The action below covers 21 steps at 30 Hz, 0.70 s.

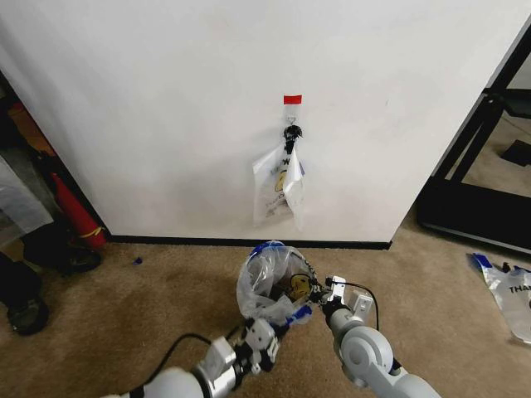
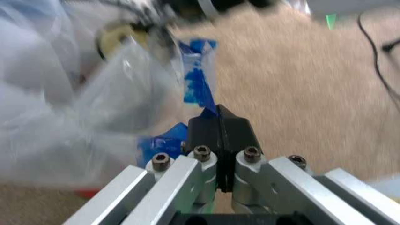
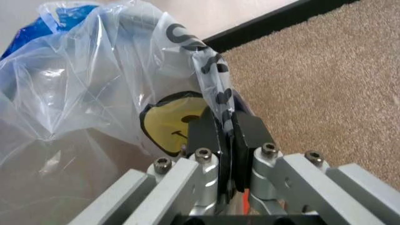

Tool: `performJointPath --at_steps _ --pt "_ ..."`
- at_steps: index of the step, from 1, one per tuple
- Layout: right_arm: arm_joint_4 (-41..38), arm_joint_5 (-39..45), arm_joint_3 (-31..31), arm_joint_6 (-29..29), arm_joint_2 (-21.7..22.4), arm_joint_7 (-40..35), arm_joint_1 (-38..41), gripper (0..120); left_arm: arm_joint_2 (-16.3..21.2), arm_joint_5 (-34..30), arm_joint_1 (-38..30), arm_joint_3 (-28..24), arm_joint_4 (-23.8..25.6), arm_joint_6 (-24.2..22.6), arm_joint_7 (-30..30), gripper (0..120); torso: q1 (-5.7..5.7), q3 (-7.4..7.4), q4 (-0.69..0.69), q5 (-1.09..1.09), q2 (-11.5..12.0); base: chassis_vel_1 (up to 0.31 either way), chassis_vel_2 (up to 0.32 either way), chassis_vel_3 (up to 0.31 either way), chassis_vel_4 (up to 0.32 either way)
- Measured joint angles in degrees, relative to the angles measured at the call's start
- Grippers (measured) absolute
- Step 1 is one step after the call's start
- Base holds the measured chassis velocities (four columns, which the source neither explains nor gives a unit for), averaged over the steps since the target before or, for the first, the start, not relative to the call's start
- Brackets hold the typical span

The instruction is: Pick up the garbage bag from the wall and place it over the trash bin.

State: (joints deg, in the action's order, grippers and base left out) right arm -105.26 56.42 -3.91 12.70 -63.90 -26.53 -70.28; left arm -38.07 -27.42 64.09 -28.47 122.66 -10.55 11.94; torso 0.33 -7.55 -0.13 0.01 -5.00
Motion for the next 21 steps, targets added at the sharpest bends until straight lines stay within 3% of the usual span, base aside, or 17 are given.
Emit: performJointPath --at_steps 5,21 --pt "-0.2 0.4 -0.1 0.2 -0.1 -0.1 -0.1 1 -3.0 5.1 1.1 -1.2 -5.8 2.7 -0.8 0 0.00 0.00 0.00 -0.01 0.0 0.000 0.000 0.000 0.000" --pt "-0.9 1.2 -0.3 0.5 -0.1 -0.3 -0.3 1 -10.1 9.3 -2.0 -1.5 -20.7 6.1 -1.0 0 0.01 -0.01 0.00 -0.01 0.0 0.000 0.000 0.000 0.000"
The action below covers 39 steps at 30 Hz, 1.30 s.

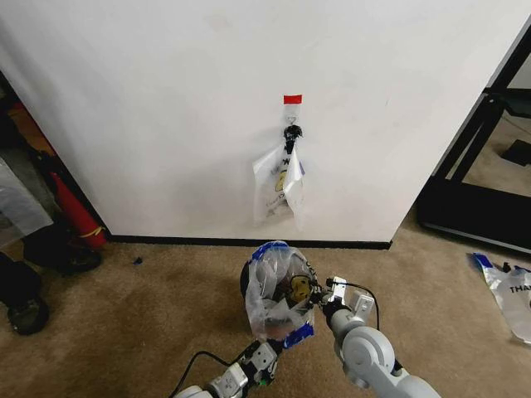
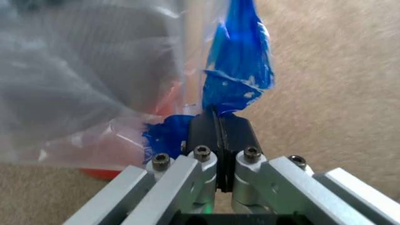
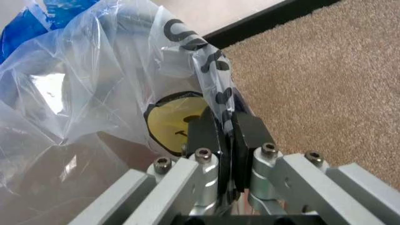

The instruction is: Pick up the garbage bag from the wall and place it over the trash bin.

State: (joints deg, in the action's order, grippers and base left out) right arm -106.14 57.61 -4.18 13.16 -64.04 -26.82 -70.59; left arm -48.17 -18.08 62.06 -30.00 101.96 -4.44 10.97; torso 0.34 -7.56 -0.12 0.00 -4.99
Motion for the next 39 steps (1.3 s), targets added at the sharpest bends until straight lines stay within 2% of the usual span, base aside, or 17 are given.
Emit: performJointPath --at_steps 14,25,28,33,36,39 --pt "0.1 -0.1 0.1 0.3 0.1 0.1 0.0 1 -4.3 0.2 -2.2 0.9 -10.0 2.3 0.6 0 0.00 0.00 -0.01 0.01 0.0 0.000 0.000 0.000 0.000" --pt "0.2 -0.1 0.2 0.3 0.0 0.1 0.0 1 -7.0 0.1 -3.5 1.7 -14.5 3.9 1.1 0 0.00 0.00 -0.01 -0.01 0.0 0.000 0.000 0.000 0.000" --pt "0.3 -0.1 0.2 0.2 -0.1 0.1 0.0 1 -7.7 1.4 -3.2 2.2 -15.6 6.2 2.5 0 0.00 0.00 -0.01 0.01 0.0 0.000 0.000 0.000 0.000" --pt "0.5 0.0 0.3 0.2 0.1 0.2 0.2 1 -5.3 1.3 -1.5 2.5 -11.6 6.6 3.1 13 0.00 0.00 -0.01 0.00 0.0 0.000 0.000 0.000 0.000" --pt "0.6 0.0 0.3 0.2 0.2 0.3 0.4 1 -1.8 1.6 0.1 2.5 -5.9 5.3 2.9 27 0.00 0.00 0.00 0.00 0.0 0.000 0.000 0.000 0.000" --pt "0.7 0.0 0.4 0.2 0.1 0.3 0.6 1 -0.2 1.8 0.7 2.2 -3.2 4.8 2.5 34 0.00 0.00 0.00 -0.01 0.0 0.000 0.000 0.000 0.000"
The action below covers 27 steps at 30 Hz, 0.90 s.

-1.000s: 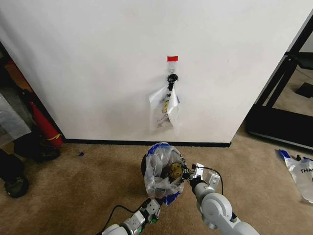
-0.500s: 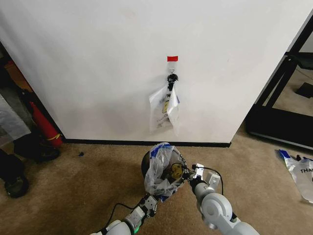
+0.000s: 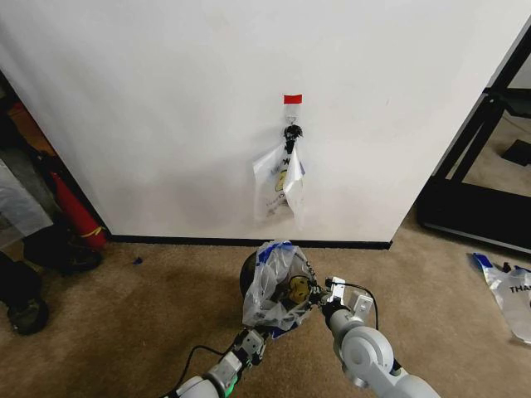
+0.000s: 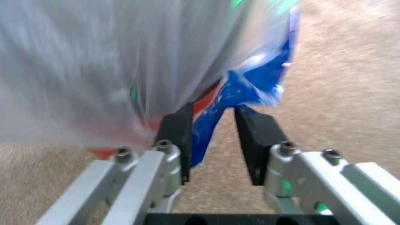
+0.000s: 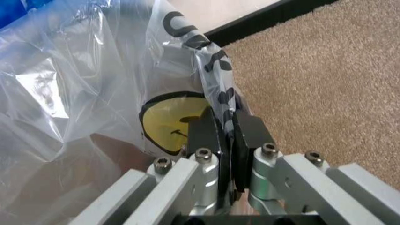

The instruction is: Pick up the garbage bag from the wall and place it over the trash bin.

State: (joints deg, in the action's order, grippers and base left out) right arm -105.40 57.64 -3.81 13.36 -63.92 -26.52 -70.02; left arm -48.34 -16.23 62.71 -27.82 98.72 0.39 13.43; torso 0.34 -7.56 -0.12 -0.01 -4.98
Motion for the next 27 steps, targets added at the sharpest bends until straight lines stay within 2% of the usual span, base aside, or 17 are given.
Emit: performJointPath --at_steps 3,8,12,13,16,17,18,20,22,24,25,27 --pt "0.1 -0.1 0.1 0.0 -0.4 0.0 0.2 1 3.4 1.4 0.9 -0.8 4.8 -0.3 -1.3 49 0.00 0.00 0.00 0.01 0.0 0.000 0.000 0.000 0.000" --pt "0.1 -0.2 0.2 0.0 -0.7 -0.1 0.3 1 6.7 2.3 2.2 -0.9 8.7 -0.2 -1.9 63 0.00 0.00 -0.01 0.01 0.0 0.000 0.000 0.000 0.000" --pt "0.3 -0.3 0.2 0.0 -0.7 -0.1 0.4 1 11.6 4.4 5.8 1.2 13.3 1.5 -2.7 81 0.00 0.00 -0.01 0.02 0.0 0.000 0.000 0.000 0.000" --pt "0.3 -0.3 0.2 0.0 -0.7 -0.1 0.4 1 11.6 4.4 5.8 1.2 13.3 1.5 -2.7 81 0.00 0.00 -0.01 0.02 0.0 0.000 0.000 0.000 0.000" --pt "0.4 -0.4 0.2 0.0 -0.7 -0.2 0.5 1 13.9 5.2 9.2 4.7 16.0 3.8 -3.2 94 0.00 0.01 0.00 0.01 0.0 0.000 0.000 0.000 0.000" --pt "0.4 -0.4 0.2 0.0 -0.7 -0.2 0.5 1 14.0 5.2 9.4 5.0 16.3 4.0 -3.2 94 0.00 0.01 0.00 0.01 0.0 0.000 0.000 0.000 0.000" --pt "0.5 -0.4 0.3 0.0 -0.7 -0.2 0.6 1 14.6 4.7 10.7 7.6 18.0 4.7 -3.4 98 0.00 0.01 0.00 0.01 0.0 0.000 0.000 0.000 0.000" --pt "0.5 -0.5 0.3 0.0 -0.8 -0.2 0.6 1 14.5 1.4 11.0 11.0 20.3 4.3 -3.0 100 0.00 0.01 0.00 0.02 0.0 0.000 0.000 0.000 0.000" --pt "0.5 -0.5 0.4 0.0 -0.8 -0.2 0.6 1 14.2 -0.4 10.6 12.1 21.2 3.6 -2.6 100 0.00 0.01 0.00 0.01 0.0 0.000 0.000 0.000 0.000" --pt "0.5 -0.7 0.5 0.0 -0.9 -0.2 0.6 1 13.3 -4.6 8.9 13.9 22.5 1.5 -1.5 100 0.00 0.00 0.00 0.01 0.0 0.000 0.000 0.000 0.000" --pt "0.5 -0.9 0.6 -0.1 -0.9 -0.2 0.6 1 12.1 -9.2 6.5 15.3 23.5 -1.6 0.1 100 0.00 0.00 0.00 0.02 0.0 0.000 0.000 0.000 0.000" --pt "0.4 -1.1 0.7 -0.1 -0.9 -0.2 0.6 1 10.9 -14.5 3.0 15.8 24.0 -5.6 2.3 99 0.00 0.00 0.00 0.01 0.0 0.000 0.000 0.000 0.000"
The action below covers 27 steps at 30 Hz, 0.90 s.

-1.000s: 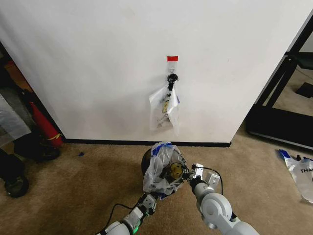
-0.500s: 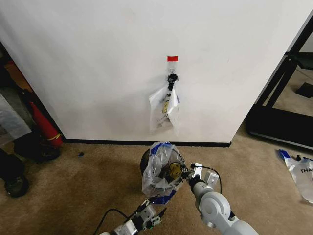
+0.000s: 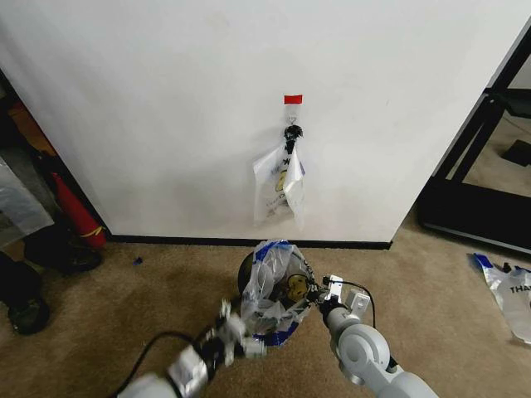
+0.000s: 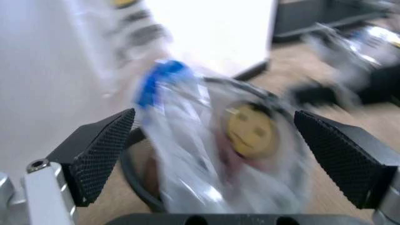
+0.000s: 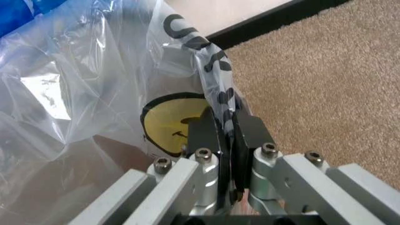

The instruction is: Pick up the garbage bag from the wall and place it over the trash bin.

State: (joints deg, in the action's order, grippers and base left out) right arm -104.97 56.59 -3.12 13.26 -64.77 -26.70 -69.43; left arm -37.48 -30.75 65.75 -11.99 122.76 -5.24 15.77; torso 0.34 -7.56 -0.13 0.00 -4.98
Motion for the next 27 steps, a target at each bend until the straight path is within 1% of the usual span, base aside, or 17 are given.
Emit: performJointPath --at_steps 1,2,3,5,6,8,12,14,15,16,17,18,21,24,25,26,27 --pt "0.0 -0.1 0.1 0.0 0.0 0.0 0.0 1 -1.0 -3.9 -3.0 -0.2 0.0 -2.9 1.8 98 0.00 0.00 0.00 0.01 0.0 0.000 0.000 0.000 0.000" --pt "0.0 -0.1 0.1 0.0 0.0 0.0 0.0 1 -1.0 -3.9 -3.0 -0.2 0.0 -2.9 1.8 98 0.00 0.00 0.00 0.01 0.0 0.000 0.000 0.000 0.000" --pt "0.0 -0.2 0.1 -0.1 0.0 0.0 0.0 1 -1.9 -6.9 -5.7 -0.7 -0.2 -4.9 3.2 97 0.00 0.00 -0.01 0.00 0.0 0.000 0.000 0.000 0.000" --pt "0.1 -0.3 0.2 -0.1 0.0 0.0 0.0 1 -3.1 -10.3 -9.1 -1.8 -1.0 -6.8 4.6 97 0.00 0.00 -0.02 0.00 0.0 0.000 0.000 0.000 0.000" --pt "0.1 -0.3 0.2 -0.1 0.0 0.0 0.0 1 -4.2 -12.3 -11.7 -3.3 -2.1 -8.0 5.4 95 0.00 0.00 -0.01 -0.01 0.0 0.000 0.000 0.000 0.000" --pt "0.0 -0.4 0.3 -0.1 0.0 0.0 0.0 1 -6.0 -14.0 -15.8 -6.3 -4.5 -9.1 6.4 94 0.00 0.00 -0.01 0.01 0.0 0.000 0.000 0.000 0.000" --pt "0.0 -0.4 0.4 -0.1 0.0 -0.1 0.0 1 -7.7 -14.8 -19.3 -9.5 -7.2 -9.7 6.7 91 0.00 -0.01 0.00 -0.01 0.0 0.000 0.000 0.000 0.000" --pt "0.0 -0.4 0.3 -0.1 0.0 -0.1 0.0 1 -8.9 -14.8 -21.2 -11.1 -9.6 -9.7 6.8 84 0.00 0.00 0.00 -0.02 0.0 0.000 0.000 0.000 0.000" --pt "0.0 -0.4 0.3 -0.1 0.1 -0.1 0.0 1 -9.4 -14.7 -21.7 -11.4 -10.6 -9.7 6.8 83 0.00 -0.01 0.00 -0.01 0.0 0.000 0.000 0.000 0.000" --pt "0.0 -0.4 0.2 -0.1 0.1 -0.1 -0.1 1 -9.9 -14.6 -22.2 -11.6 -11.9 -9.7 6.8 75 0.00 -0.01 -0.01 0.00 0.0 0.000 0.000 0.000 0.000" --pt "0.0 -0.4 0.1 -0.1 0.2 -0.1 -0.1 1 -10.1 -14.4 -22.6 -11.7 -12.9 -9.6 6.8 72 0.01 -0.01 0.00 0.00 0.0 0.000 0.000 0.000 0.000" --pt "0.0 -0.4 0.1 -0.1 0.2 -0.1 -0.1 1 -10.1 -14.4 -22.6 -11.7 -12.9 -9.6 6.8 72 0.01 -0.01 0.00 0.00 0.0 0.000 0.000 0.000 0.000" --pt "0.1 -0.3 -0.1 -0.1 0.2 0.1 -0.2 1 -10.3 -14.0 -23.3 -11.8 -15.3 -9.0 6.5 59 0.00 -0.01 0.00 0.00 0.0 0.000 0.000 0.000 0.000" --pt "0.3 -0.3 -0.1 -0.2 0.2 0.3 -0.1 1 -9.9 -13.6 -23.2 -11.7 -16.4 -8.5 5.8 47 0.00 -0.01 -0.01 0.00 0.0 0.000 0.000 0.000 0.000" --pt "0.3 -0.3 -0.1 -0.2 0.2 0.3 -0.1 1 -9.9 -13.6 -23.2 -11.7 -16.4 -8.5 5.8 47 0.00 -0.01 -0.01 0.00 0.0 0.000 0.000 0.000 0.000" --pt "0.5 -0.3 -0.1 -0.2 0.1 0.4 0.0 1 -9.6 -13.2 -22.9 -11.7 -16.8 -8.3 5.5 43 0.00 -0.01 0.00 0.00 0.0 0.000 0.000 0.000 0.000" --pt "0.6 -0.3 -0.1 -0.2 0.1 0.4 0.1 1 -9.5 -13.1 -22.7 -11.8 -16.9 -8.2 5.4 40 0.00 0.00 0.00 0.00 0.0 0.000 0.000 0.000 0.000"
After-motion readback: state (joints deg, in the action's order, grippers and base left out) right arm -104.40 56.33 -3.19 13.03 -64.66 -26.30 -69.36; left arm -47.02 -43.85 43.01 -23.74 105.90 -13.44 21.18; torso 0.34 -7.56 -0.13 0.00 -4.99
